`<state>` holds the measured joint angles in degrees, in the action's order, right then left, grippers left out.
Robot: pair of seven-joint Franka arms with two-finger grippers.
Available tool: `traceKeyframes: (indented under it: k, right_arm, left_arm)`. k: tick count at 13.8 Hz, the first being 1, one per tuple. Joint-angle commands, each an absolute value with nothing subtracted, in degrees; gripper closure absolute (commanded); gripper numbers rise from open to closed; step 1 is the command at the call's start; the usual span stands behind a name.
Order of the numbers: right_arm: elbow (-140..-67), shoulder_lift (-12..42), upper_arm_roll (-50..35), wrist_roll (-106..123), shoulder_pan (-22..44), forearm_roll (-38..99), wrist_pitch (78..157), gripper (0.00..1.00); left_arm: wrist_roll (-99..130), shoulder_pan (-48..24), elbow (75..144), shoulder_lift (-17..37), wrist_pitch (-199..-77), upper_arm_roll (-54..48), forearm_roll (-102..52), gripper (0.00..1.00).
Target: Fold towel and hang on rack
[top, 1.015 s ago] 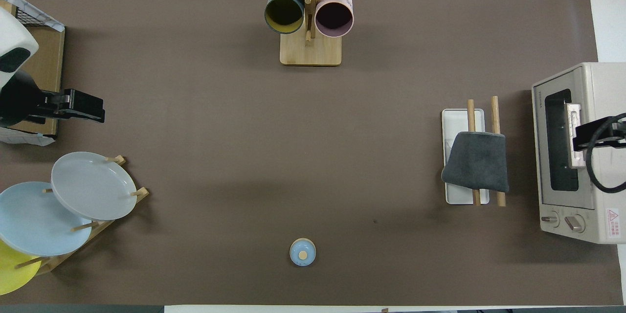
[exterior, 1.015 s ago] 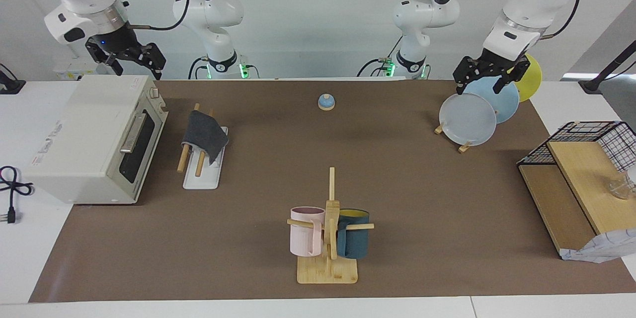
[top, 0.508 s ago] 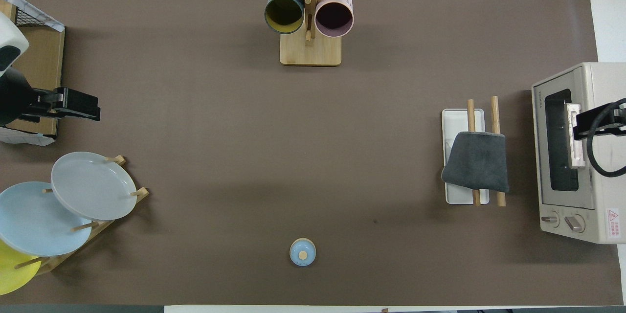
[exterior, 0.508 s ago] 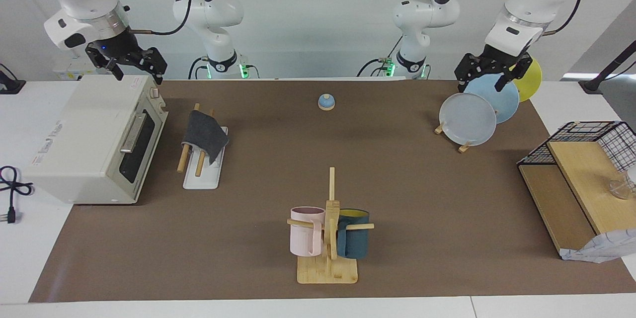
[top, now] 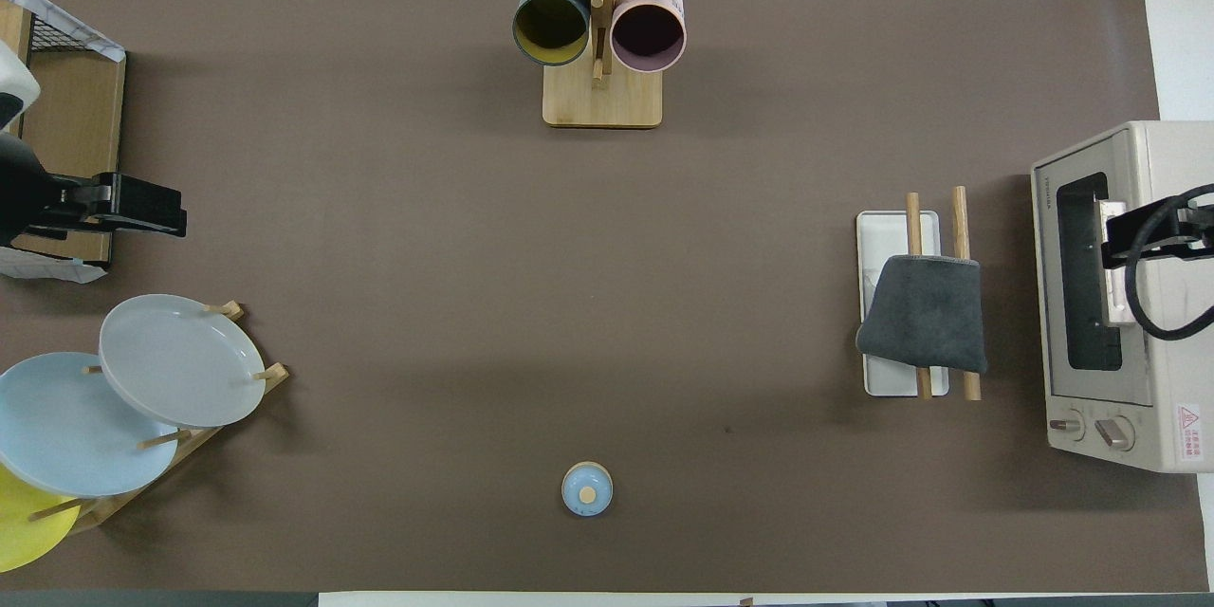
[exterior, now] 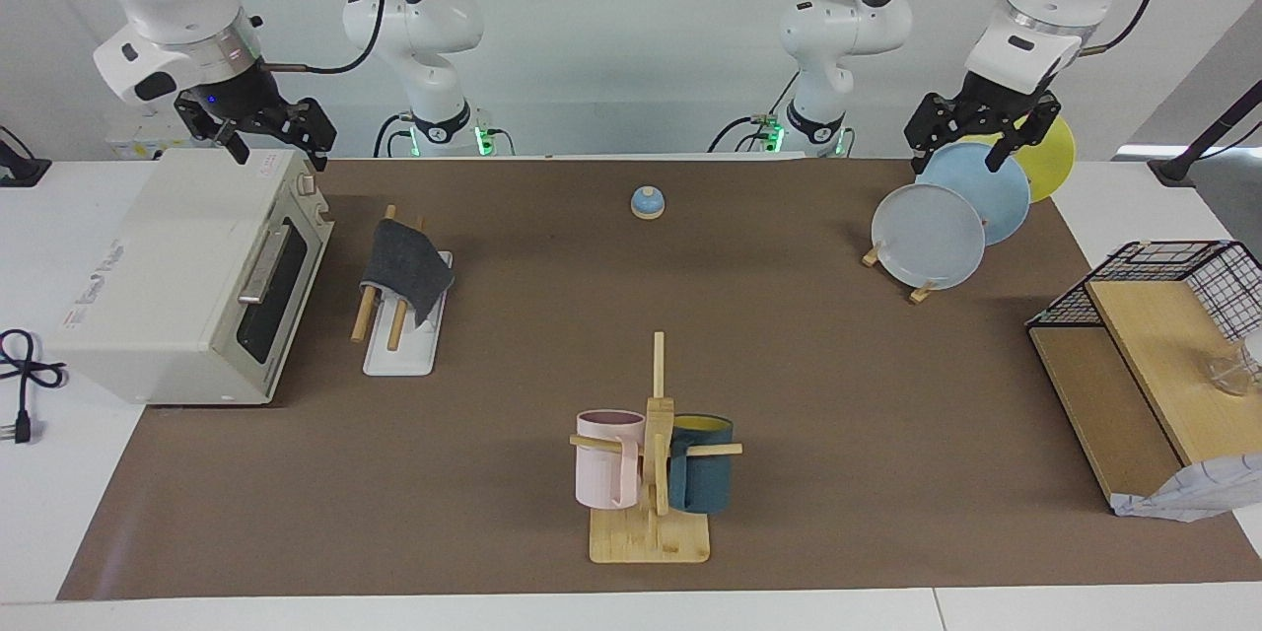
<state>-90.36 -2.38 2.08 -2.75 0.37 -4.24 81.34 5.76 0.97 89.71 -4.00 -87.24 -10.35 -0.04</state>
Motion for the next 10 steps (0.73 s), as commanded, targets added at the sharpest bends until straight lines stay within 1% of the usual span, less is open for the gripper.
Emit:
traceKeyframes:
  k: [1,4,7,10]
  right_arm:
    - [-89.4,-1.1,0.5,-1.8,-1.8,-3.3,81.8,0.00]
    - [-89.3,-0.7,-0.4,-1.8,-3.2,-3.3,81.9,0.00]
    - [-89.3,-1.2,-0.5,-1.8,-2.5,-3.3,81.6,0.00]
    - [-89.1,-1.1,-0.3,-1.8,-2.9,-3.5,83.0,0.00]
  left_arm:
    - [5.6,0.7,91.2,-5.4,-87.5,-9.7,-0.7,0.00]
    - [5.5,0.7,92.0,-5.3,-86.7,-9.5,-0.9,0.00]
    - [5.5,0.5,92.1,-5.0,-86.6,-9.5,-0.9,0.00]
    - [5.2,0.6,92.1,-4.9,-86.7,-9.5,-0.9,0.00]
